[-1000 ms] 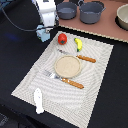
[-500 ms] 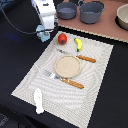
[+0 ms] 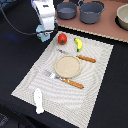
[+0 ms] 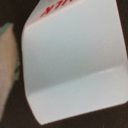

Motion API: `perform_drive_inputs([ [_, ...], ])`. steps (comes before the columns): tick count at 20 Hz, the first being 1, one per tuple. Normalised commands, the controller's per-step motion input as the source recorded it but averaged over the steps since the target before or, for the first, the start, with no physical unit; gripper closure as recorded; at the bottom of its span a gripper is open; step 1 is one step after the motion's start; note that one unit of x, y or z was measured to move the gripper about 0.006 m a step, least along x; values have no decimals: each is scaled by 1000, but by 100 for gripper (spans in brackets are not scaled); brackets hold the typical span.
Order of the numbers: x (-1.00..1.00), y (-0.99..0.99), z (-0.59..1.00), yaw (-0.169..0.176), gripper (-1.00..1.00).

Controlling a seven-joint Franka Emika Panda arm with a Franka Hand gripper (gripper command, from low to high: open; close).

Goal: Interact with the objects in diverse but meaningful ways.

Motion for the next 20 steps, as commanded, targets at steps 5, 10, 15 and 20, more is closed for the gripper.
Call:
perform_drive_inputs([
  [5, -77, 0, -134, 36, 100],
  [10, -71, 7, -35, 24, 100],
  [15, -239, -4, 1000, -22, 100],
  [20, 87, -34, 1000, -11, 100],
])
